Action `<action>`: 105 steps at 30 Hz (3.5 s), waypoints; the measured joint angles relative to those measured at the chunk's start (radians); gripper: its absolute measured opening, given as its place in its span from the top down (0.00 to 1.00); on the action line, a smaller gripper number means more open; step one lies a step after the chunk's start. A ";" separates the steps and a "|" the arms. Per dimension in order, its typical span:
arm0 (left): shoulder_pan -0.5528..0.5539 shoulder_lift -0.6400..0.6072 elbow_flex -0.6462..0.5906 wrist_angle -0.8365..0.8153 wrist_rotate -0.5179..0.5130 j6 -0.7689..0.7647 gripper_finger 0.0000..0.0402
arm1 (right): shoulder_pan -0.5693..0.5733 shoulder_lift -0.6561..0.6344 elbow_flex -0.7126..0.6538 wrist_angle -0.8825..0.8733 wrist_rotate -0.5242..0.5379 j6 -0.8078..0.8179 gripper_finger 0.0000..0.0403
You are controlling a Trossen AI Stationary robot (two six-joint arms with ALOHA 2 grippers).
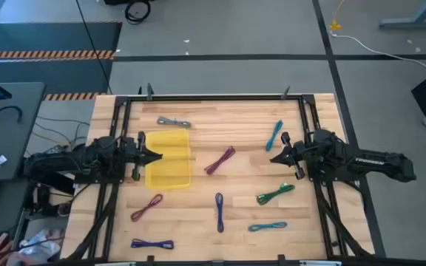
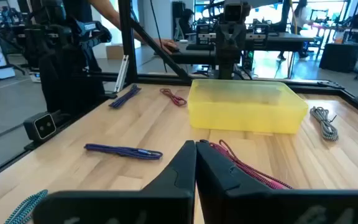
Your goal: Pick and place USB-C Cables
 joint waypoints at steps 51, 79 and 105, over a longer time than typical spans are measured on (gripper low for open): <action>0.000 0.000 0.000 0.012 0.000 -0.155 0.94 | 0.000 0.000 0.000 0.000 0.000 0.000 0.97; 0.001 0.000 -0.001 0.550 -0.073 -0.466 0.94 | 0.000 0.000 0.000 0.002 0.000 0.000 0.97; 0.001 0.000 0.000 0.687 -0.263 -0.411 0.94 | 0.000 0.002 0.000 1.149 0.116 0.513 0.97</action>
